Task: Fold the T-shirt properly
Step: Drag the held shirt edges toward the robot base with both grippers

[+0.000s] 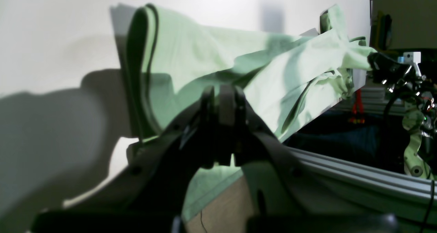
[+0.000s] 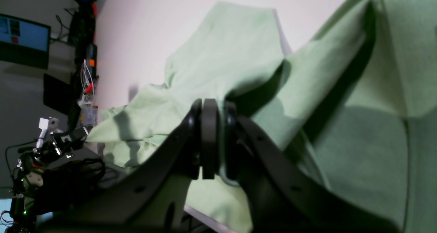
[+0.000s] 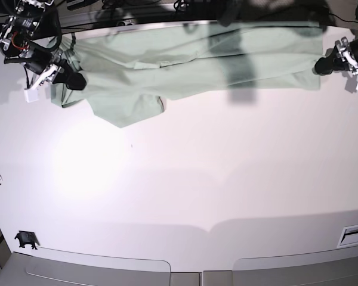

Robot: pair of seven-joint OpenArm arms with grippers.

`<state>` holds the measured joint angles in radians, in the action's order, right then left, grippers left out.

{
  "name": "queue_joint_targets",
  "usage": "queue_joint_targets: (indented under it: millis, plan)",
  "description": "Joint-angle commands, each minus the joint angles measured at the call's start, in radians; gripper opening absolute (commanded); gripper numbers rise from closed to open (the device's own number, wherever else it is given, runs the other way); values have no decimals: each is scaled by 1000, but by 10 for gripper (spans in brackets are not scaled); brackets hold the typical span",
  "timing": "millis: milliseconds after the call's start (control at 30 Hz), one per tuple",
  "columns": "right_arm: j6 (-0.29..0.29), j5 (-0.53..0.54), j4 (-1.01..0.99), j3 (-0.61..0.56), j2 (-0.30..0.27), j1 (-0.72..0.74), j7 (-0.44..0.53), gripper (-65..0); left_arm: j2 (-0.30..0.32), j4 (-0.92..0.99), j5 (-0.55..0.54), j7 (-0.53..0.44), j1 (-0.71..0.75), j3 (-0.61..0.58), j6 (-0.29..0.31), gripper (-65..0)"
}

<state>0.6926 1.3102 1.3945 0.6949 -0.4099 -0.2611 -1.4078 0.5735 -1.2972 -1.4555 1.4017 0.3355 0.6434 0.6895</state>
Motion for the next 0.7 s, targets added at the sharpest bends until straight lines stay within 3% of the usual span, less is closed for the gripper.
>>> queue_joint_targets:
  millis: [0, 233, 267, 333, 400, 667]
  plan:
    - [6, 24, 17, 6, -19, 6, 12, -650, 23, -16, -28, -5, -2, 10, 9, -650]
    - [6, 25, 17, 6, -19, 6, 12, -650, 23, -16, -28, -19, -3, 10, 9, -650]
    - [6, 25, 17, 6, -19, 6, 12, -650, 23, -16, -28, -19, -3, 10, 9, -609]
    - [6, 35, 17, 6, -20, 6, 12, -550, 23, -16, -28, -27, -3, 10, 9, -496]
    - [6, 82, 18, 6, -23, 8, 12, -487, 23, -16, -28, -42, -3, 11, 9, -443]
    - [6, 135, 18, 39, -79, 113, 12, -485, 23, -16, -28, -91, -6, 99, 9, -443]
